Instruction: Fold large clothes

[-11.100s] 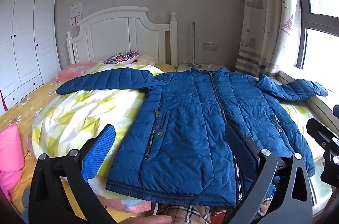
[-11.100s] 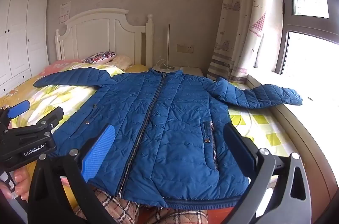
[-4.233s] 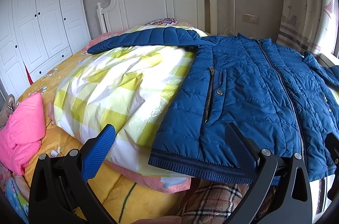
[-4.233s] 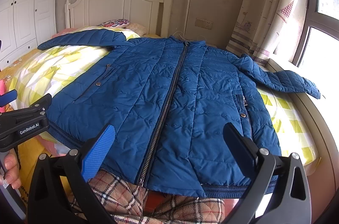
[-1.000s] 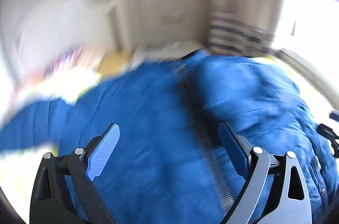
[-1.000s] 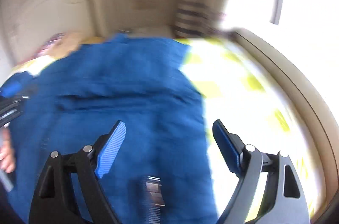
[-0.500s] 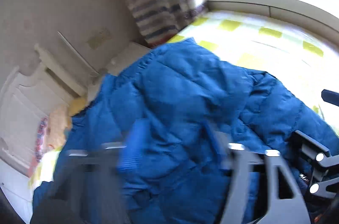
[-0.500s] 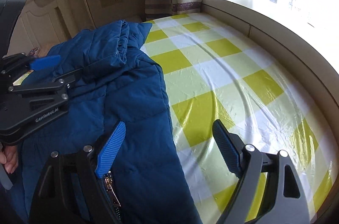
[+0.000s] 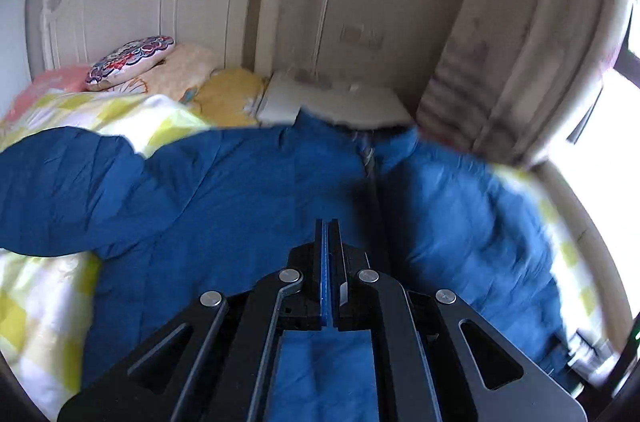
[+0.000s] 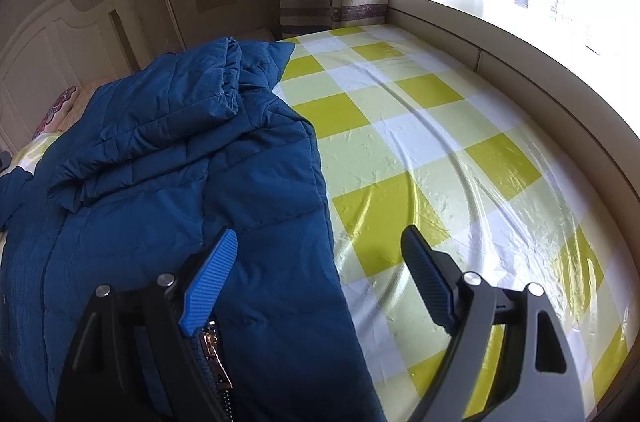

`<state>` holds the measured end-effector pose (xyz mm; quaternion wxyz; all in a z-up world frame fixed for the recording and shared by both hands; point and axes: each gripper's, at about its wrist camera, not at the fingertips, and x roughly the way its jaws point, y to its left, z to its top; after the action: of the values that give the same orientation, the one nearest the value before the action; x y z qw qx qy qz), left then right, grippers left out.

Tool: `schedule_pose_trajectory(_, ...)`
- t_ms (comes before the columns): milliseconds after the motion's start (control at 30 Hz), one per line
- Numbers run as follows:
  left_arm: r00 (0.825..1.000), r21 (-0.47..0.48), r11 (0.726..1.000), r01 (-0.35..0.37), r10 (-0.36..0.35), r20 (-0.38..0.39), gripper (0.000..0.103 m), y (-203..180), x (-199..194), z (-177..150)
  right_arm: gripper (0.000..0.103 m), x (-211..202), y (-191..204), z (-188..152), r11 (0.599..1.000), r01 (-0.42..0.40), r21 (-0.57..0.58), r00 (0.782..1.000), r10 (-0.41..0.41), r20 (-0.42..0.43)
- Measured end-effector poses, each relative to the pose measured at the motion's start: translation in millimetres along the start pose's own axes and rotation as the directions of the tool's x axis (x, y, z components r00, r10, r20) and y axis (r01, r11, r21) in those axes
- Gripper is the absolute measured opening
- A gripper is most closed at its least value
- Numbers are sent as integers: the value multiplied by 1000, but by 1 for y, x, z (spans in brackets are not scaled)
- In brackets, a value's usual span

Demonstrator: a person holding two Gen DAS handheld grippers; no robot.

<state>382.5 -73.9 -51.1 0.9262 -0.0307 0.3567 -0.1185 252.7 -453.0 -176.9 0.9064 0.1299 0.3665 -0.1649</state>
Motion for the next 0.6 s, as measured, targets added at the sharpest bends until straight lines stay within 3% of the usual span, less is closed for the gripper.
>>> schedule_pose_trajectory(67, 1000, 96, 995, 14, -13, -13, 5, -21, 2, -8, 84, 1, 1, 0, 1000, 6, -4, 1000, -6, -5)
schedule_pose_trajectory(133, 998, 262, 963, 54, -45, -39, 5, -65, 6, -17, 85, 2, 2, 0, 1000, 13, -8, 1000, -13, -7)
schedule_pose_trajectory(267, 983, 463, 869, 176, -132, -125, 6, -144, 23, -28, 88, 1, 2, 0, 1000, 28, -8, 1000, -28, -4)
schedule_pose_trajectory(400, 988, 645, 749, 153, -99, -120, 6, -211, 42, -42, 88, -5, 0, 0, 999, 39, 1, 999, -39, 22)
schedule_pose_trajectory(533, 982, 707, 682, 185, -105, -156, 7, -246, 60, -40, 88, -10, -10, 0, 999, 17, 47, 999, -20, 43)
schedule_pose_trajectory(600, 988, 757, 635, 152, -66, -142, 7, -260, 68, -42, 88, -9, -14, 0, 998, 9, 60, 999, -12, 40)
